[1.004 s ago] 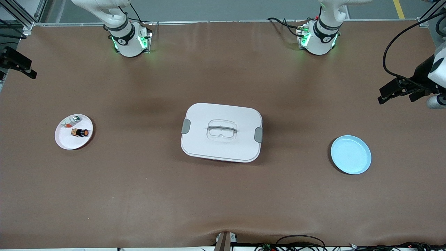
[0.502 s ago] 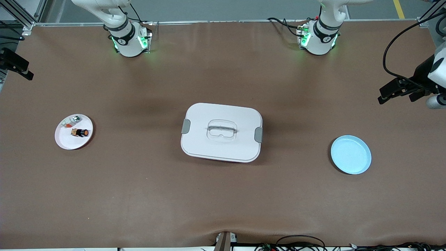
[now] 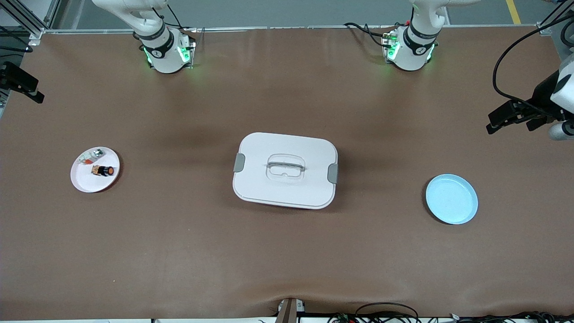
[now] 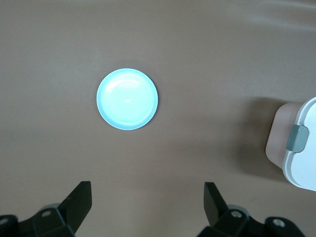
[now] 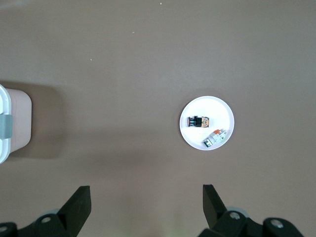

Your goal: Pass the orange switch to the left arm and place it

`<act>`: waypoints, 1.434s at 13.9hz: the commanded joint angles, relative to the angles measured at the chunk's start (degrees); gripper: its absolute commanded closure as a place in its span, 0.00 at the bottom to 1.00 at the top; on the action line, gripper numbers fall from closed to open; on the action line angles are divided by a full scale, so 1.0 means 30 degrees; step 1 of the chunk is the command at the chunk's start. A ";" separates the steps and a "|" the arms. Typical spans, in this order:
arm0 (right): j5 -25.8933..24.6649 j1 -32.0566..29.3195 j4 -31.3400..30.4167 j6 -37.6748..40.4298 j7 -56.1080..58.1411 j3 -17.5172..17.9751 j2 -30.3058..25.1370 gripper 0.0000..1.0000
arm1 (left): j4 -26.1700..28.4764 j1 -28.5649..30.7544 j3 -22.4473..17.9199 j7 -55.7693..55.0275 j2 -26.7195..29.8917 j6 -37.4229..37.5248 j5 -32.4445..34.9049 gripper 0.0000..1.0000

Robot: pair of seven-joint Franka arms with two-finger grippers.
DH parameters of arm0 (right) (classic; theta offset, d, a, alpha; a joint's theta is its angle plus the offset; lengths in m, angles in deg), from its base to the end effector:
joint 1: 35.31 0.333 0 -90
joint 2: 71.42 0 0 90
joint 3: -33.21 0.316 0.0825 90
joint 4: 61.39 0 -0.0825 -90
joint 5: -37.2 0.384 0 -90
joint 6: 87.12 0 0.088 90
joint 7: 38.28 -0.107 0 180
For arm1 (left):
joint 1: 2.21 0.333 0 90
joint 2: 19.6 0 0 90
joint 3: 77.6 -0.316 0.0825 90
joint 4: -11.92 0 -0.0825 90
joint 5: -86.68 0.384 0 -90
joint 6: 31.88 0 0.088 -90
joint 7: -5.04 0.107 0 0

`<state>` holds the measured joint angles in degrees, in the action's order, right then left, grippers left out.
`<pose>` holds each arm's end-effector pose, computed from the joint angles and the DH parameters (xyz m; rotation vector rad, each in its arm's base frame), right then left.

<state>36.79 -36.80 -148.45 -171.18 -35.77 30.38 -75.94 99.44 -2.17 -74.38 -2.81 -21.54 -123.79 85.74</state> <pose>0.5166 -0.0411 0.6815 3.1361 -0.0507 0.0411 0.5679 -0.0327 0.6290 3.1160 0.1275 0.0637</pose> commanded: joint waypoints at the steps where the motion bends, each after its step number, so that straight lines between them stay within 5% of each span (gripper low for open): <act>1: -0.0038 0.0232 -0.0714 -0.0073 -0.0953 0.0063 -0.0694 0.00 | -0.0463 -0.0072 -0.0020 0.0390 -0.0202 0.0431 0.0313 0.00; 20: -0.0038 0.0232 -0.0714 -0.0132 -0.0661 0.0063 -0.0723 0.00 | -0.0463 0.0045 -0.0020 0.0449 -0.0202 0.0431 0.0226 0.00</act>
<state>36.80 -36.77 -149.11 -171.19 -37.41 30.77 -76.53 99.44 -1.97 -74.41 -2.81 -21.54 -123.79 85.74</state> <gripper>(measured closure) 0.000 0.000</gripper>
